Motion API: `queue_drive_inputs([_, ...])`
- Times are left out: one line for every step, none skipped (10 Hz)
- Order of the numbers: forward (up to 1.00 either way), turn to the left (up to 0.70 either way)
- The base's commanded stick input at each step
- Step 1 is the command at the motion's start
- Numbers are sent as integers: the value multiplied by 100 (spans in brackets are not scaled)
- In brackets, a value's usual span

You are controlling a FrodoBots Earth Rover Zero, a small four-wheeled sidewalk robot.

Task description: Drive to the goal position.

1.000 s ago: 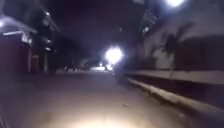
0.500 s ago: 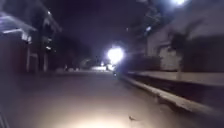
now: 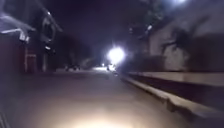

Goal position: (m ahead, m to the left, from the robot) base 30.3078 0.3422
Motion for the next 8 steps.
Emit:
queue_drive_inputs([70, 0])
queue_drive_inputs([70, 0])
queue_drive_inputs([70, 0])
queue_drive_inputs([70, 0])
queue_drive_inputs([70, 0])
queue_drive_inputs([70, 0])
queue_drive_inputs([70, 0])
queue_drive_inputs([70, 0])
